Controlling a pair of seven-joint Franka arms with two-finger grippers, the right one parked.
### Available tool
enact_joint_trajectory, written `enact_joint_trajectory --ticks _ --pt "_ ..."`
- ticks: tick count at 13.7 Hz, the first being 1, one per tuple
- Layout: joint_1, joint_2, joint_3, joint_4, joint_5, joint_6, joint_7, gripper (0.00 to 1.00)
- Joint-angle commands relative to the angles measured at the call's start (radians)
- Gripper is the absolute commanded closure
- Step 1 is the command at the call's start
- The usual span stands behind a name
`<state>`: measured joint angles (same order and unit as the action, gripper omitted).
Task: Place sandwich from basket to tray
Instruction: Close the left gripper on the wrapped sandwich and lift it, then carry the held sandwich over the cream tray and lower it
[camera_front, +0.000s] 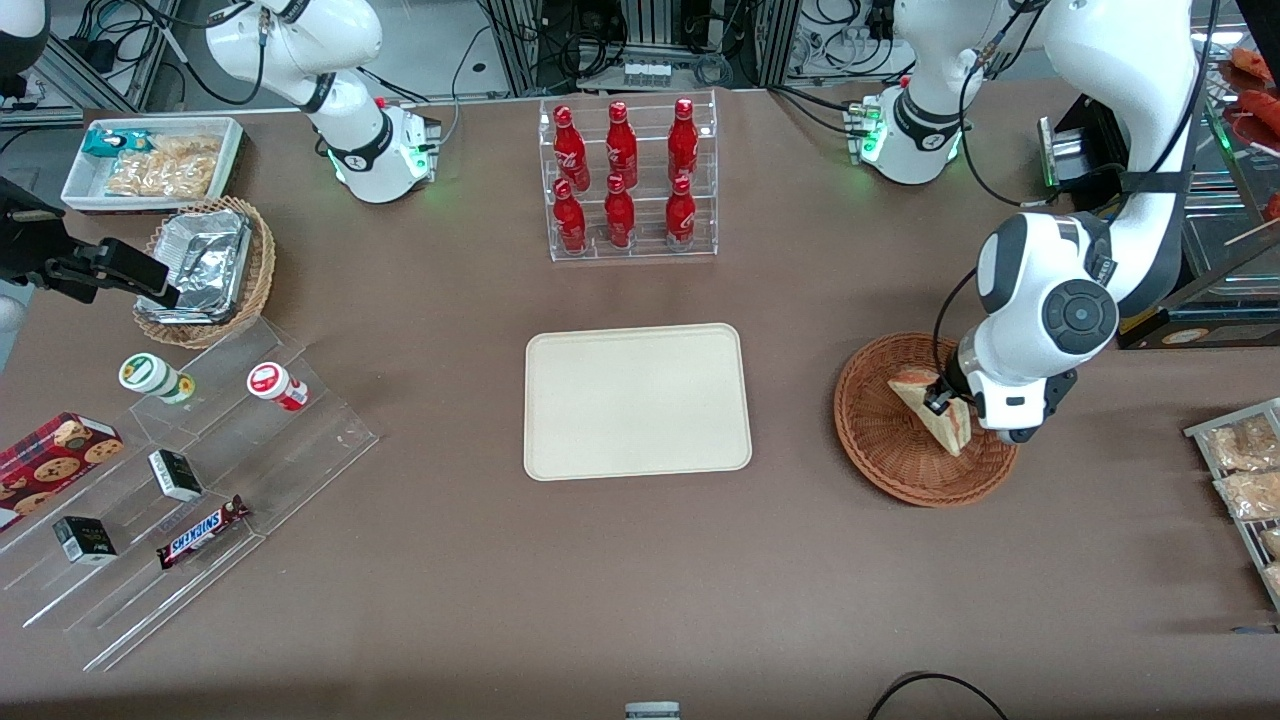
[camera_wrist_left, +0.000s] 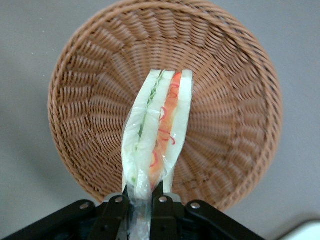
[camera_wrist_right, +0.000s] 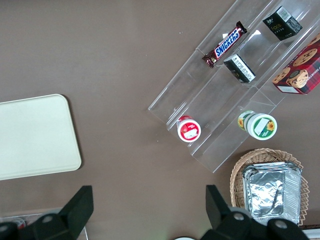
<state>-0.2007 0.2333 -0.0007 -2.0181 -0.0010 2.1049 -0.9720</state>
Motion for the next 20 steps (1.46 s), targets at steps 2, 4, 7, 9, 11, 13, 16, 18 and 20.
enact_joint_trajectory --ticks 2,4,7,9,11,13,16,18,20 --pt "-0.117 -0.002 0.007 0.042 -0.001 -0.058 -0.01 0.92" --pt "-0.201 0.006 0.005 0.053 -0.001 -0.1 0.015 0.93" --pt "-0.333 0.047 0.007 0.085 -0.004 -0.082 -0.004 0.93" --pt "-0.411 0.11 0.005 0.16 -0.011 -0.074 -0.002 0.92" --pt "-0.459 0.176 0.001 0.243 -0.023 -0.074 -0.004 0.92" --pt "-0.5 0.253 -0.016 0.338 -0.082 -0.075 -0.005 0.93" --pt "-0.563 0.366 -0.016 0.464 -0.082 -0.075 -0.074 0.94" --pt "-0.595 0.42 -0.016 0.527 -0.082 -0.074 -0.085 0.95" --pt "-0.615 0.474 -0.015 0.597 -0.074 -0.075 -0.132 0.95"
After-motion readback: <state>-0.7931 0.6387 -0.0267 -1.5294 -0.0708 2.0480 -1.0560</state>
